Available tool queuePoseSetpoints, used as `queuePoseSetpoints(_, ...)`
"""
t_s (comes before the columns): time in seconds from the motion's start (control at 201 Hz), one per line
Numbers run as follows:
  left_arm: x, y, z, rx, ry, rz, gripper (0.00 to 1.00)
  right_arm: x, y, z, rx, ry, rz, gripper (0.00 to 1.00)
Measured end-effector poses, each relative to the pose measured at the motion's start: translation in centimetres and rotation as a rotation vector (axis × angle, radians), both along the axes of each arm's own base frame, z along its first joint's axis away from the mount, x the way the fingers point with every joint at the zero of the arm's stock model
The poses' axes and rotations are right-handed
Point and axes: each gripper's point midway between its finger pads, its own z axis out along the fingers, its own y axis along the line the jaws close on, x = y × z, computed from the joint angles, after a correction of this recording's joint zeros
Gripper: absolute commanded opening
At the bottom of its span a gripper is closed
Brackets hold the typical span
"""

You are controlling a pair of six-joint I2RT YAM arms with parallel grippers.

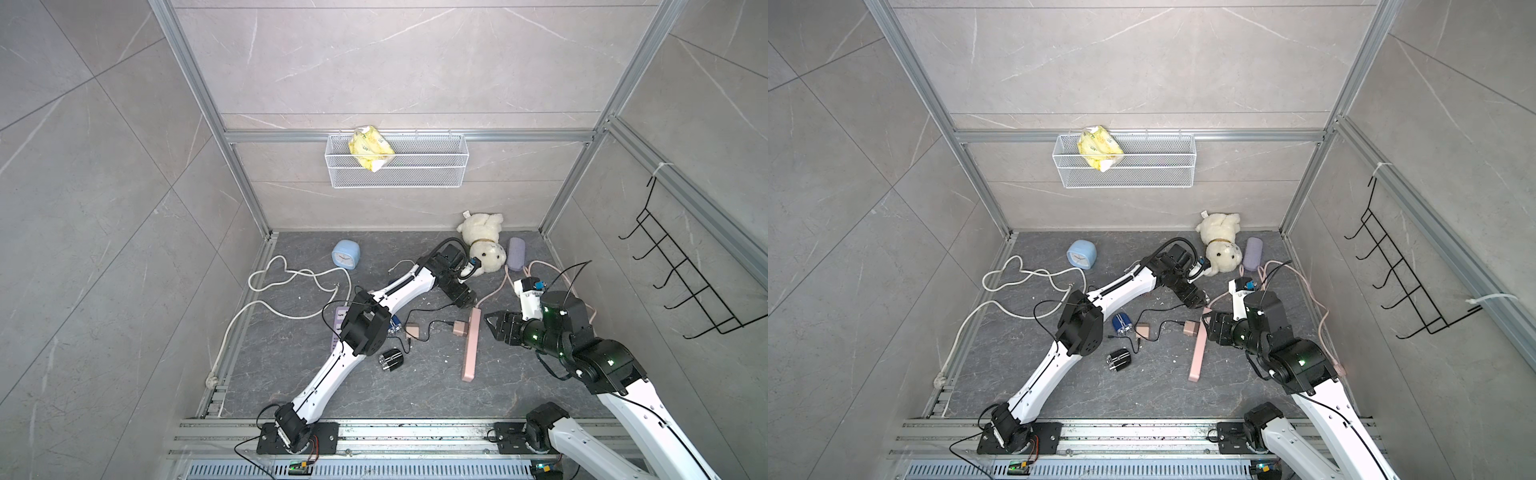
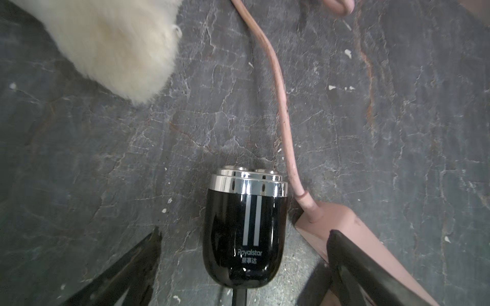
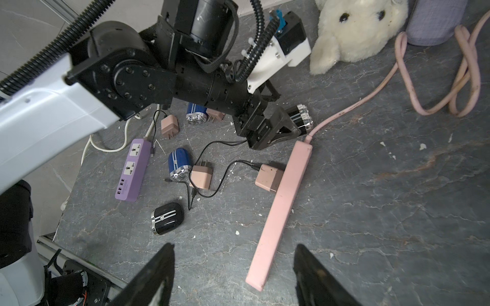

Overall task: Unplug the electric shaver
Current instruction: Pick up the electric shaver from the center of the board.

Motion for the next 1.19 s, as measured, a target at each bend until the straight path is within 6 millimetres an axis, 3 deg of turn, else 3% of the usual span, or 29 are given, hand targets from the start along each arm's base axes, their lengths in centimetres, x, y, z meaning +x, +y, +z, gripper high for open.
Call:
queuePoseSetpoints(0.324,0.1,0.1,-2.4,0.031,-0.01,-0.023,0.99,0.1,0.3,-0.4,0.002,0.021,0.012,0.72)
queuePoseSetpoints(0.478,0.3,-0.5,-2.3,0.016,-0.029,-0.033,0.98,0.1,0.5,-0.5,0.006,0.028,0.019,0.72)
queuePoseSetpoints(0.577,0.4,-0.9,-2.4,0.009,-0.036,-0.036,0.91,0.1,0.5,-0.5,0.006,0.028,0.02,0.72)
queuePoseSetpoints(0.752,0.5,-1.4,-2.6,-0.001,-0.046,-0.044,0.68,0.1,0.5,-0.5,0.006,0.028,0.02,0.71)
queuePoseSetpoints(1.005,0.3,-1.3,-2.7,0.006,-0.039,-0.045,0.51,0.1,0.5,-0.5,0.007,0.027,0.019,0.69)
queuePoseSetpoints(1.195,0.2,-1.0,-2.7,0.011,-0.037,-0.043,0.45,0.1,0.6,-0.3,0.012,0.022,0.022,0.69)
